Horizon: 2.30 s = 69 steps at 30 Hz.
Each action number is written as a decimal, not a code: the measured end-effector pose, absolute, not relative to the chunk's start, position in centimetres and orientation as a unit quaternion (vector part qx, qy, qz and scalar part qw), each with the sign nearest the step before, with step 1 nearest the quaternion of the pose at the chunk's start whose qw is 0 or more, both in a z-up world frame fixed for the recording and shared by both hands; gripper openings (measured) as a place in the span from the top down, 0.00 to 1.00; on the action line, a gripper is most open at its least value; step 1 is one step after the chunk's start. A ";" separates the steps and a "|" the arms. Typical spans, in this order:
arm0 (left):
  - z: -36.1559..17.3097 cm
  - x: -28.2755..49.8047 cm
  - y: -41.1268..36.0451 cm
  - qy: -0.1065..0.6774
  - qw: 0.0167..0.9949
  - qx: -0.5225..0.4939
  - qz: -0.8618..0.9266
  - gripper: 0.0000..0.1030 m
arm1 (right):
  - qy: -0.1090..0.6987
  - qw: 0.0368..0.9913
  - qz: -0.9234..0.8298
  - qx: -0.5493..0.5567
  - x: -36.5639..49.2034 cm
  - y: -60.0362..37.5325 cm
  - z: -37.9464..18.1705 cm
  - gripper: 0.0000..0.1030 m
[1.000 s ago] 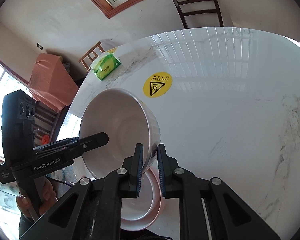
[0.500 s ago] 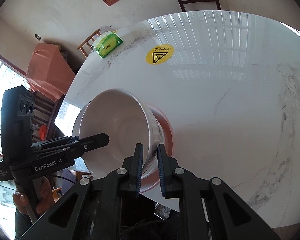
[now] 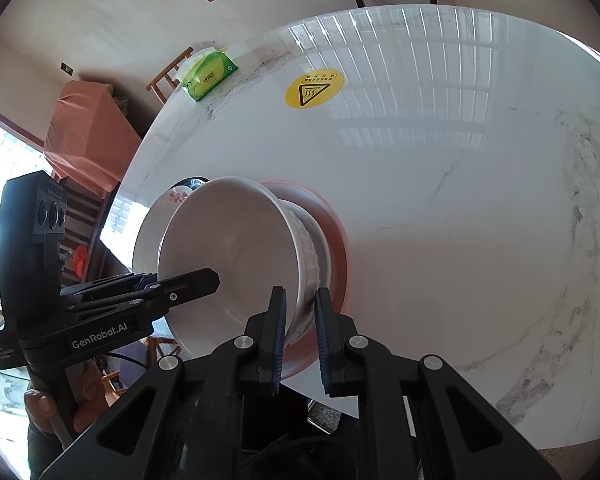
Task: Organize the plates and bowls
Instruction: 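Carry the 'Dog' bowl onto the nested bowls and lower it, then open both grippers and withdraw slightly from the bowl stack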
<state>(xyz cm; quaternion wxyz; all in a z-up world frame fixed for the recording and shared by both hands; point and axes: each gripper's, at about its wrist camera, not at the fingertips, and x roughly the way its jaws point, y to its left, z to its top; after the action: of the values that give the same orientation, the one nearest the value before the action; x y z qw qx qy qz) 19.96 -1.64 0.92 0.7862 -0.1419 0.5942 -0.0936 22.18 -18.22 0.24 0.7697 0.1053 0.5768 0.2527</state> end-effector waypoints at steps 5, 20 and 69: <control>1.1 19.5 -2.0 0.582 0.797 -0.122 -0.110 0.61 | 0.571 0.774 0.252 0.106 22.2 -18.1 -0.3 0.85; 3.0 16.4 2.7 0.521 0.845 -0.097 -0.077 0.54 | 0.491 0.831 0.236 0.116 17.8 -21.4 -0.6 0.80; -1.8 19.0 1.7 0.584 0.805 -0.093 -0.046 0.53 | 0.564 0.807 0.172 0.034 20.8 -18.0 -2.7 0.72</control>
<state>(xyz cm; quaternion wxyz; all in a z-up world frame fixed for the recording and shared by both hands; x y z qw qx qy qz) 19.02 1.67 -1.76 0.8054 -0.0933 0.5835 -0.0456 20.79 -17.99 -2.71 0.8067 0.0341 0.5644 0.1716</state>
